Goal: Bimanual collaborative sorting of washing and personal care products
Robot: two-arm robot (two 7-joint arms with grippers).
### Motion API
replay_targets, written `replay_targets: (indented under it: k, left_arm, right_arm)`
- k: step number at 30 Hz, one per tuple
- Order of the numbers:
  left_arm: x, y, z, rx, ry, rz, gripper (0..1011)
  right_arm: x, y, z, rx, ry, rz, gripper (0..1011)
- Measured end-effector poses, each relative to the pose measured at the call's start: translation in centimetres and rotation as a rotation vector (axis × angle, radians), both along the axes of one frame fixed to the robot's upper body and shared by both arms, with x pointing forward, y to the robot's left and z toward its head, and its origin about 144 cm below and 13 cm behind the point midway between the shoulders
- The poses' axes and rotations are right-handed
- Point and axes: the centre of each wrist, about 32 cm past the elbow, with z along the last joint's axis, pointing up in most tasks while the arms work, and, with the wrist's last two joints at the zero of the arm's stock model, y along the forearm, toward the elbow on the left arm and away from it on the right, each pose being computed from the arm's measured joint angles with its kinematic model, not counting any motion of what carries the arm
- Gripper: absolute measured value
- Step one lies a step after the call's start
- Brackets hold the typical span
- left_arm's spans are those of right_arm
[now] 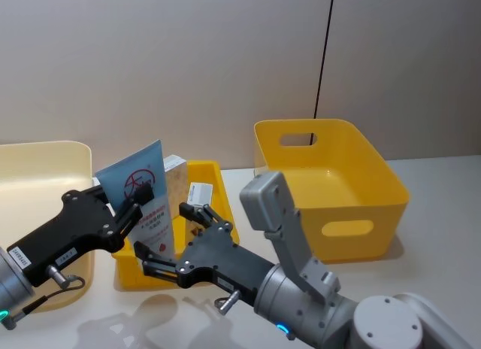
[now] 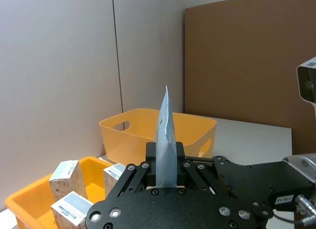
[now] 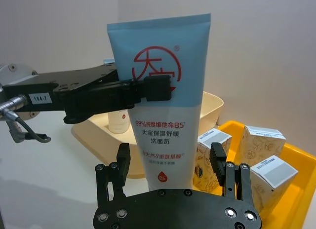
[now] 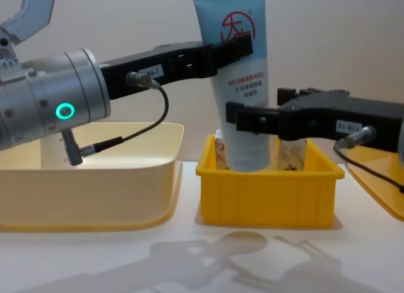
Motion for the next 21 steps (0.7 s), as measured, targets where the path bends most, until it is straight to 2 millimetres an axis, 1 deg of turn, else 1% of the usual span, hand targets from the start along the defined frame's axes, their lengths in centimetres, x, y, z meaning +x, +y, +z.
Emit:
replay_targets:
  k: [21]
  left_arm:
    - [0.0,0.0,0.0,0.0,0.0,0.0,204]
  right_arm:
    - [1.2,1.7,-0.9,-0.041,-0.02,-0.005,1001]
